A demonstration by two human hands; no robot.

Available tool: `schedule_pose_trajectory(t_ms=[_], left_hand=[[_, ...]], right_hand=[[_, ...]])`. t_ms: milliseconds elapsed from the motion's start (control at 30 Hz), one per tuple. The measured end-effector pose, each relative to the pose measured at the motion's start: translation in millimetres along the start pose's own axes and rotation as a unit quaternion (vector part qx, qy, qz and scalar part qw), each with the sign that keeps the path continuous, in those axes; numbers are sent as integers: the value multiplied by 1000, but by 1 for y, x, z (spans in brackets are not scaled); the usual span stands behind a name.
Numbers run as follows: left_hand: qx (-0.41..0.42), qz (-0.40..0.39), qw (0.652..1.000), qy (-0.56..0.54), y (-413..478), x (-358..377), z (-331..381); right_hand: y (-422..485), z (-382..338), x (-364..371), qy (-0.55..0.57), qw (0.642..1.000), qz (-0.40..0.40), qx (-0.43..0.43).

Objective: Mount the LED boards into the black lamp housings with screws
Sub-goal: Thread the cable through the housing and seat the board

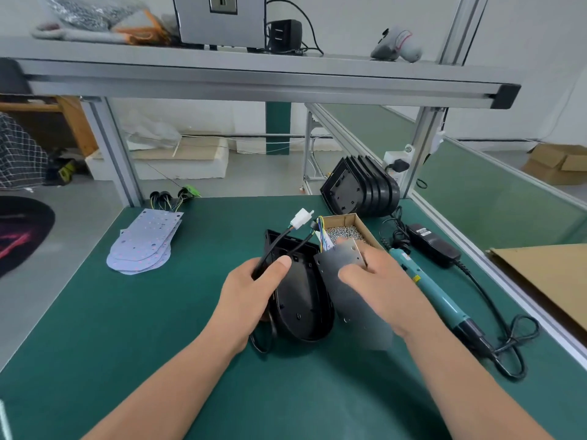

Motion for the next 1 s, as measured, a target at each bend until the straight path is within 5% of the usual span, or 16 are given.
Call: schedule_pose_trajectory(t_ms=[133,400,667,833,1000], left_hand=[[49,17,999,0,-4,-4,4],[104,28,993,-48,-14,-1,11],[106,18,994,-33,-14,0,8],[84,-43,987,-130,-17,4,12],[82,-19,993,-82,-9,4,12]], right_hand=[[-1,-14,13,4,999,-50,-11],[-3,-36,62,156,987,18,-10],[15,1,62,121,990,74,-8],[21,13,57,287,951,49,108],[29,21,46,409,903,-15,126]])
Point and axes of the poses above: each hand's wrist, its own y-axis towards the middle knuckle, its own x-axis out of the palm, z = x × y, the point moved 2 cm from there along y, towards the middle knuckle, and after that the axes turned 12 degrees about z, right-handed, at the moved point
